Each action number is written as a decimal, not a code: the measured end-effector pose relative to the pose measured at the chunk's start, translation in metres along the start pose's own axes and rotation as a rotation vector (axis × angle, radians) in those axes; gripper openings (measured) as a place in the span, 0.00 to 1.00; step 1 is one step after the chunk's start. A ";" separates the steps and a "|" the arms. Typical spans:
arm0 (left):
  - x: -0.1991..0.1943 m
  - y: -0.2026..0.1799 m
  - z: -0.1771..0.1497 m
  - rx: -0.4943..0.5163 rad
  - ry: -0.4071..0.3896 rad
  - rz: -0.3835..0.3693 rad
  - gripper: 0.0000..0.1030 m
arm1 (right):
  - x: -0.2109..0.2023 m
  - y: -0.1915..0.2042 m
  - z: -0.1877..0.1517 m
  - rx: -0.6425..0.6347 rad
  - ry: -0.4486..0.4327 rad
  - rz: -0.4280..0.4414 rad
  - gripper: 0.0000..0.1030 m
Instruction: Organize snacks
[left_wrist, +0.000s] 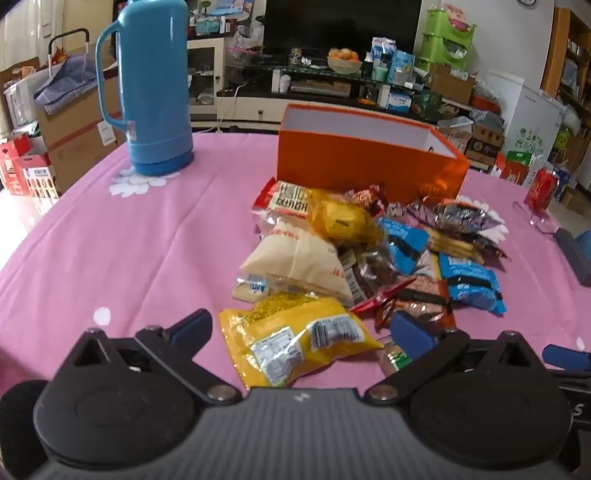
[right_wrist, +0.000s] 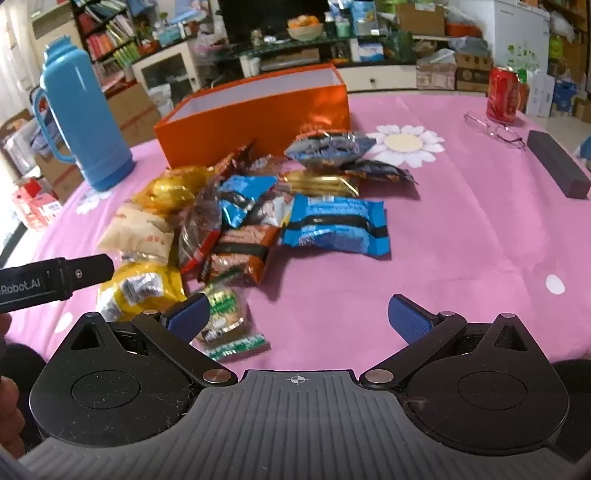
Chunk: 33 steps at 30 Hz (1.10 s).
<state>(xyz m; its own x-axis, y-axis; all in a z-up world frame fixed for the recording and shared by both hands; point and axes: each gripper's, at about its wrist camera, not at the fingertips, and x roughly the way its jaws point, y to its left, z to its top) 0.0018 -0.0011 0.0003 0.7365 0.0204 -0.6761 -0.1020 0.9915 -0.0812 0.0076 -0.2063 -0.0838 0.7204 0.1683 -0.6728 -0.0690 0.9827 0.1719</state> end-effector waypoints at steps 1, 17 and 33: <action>0.000 -0.001 0.001 0.003 0.005 0.005 0.99 | -0.001 0.000 0.001 0.000 0.006 -0.001 0.90; 0.016 -0.003 -0.009 0.024 0.034 0.003 0.99 | 0.014 -0.007 -0.004 0.008 0.072 -0.004 0.90; 0.019 -0.004 -0.011 0.027 0.050 0.004 0.99 | 0.013 -0.008 -0.004 0.005 0.078 0.002 0.90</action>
<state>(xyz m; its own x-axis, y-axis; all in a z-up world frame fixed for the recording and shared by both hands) 0.0088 -0.0057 -0.0199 0.7014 0.0187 -0.7125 -0.0861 0.9946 -0.0587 0.0150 -0.2112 -0.0969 0.6640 0.1756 -0.7269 -0.0661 0.9820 0.1768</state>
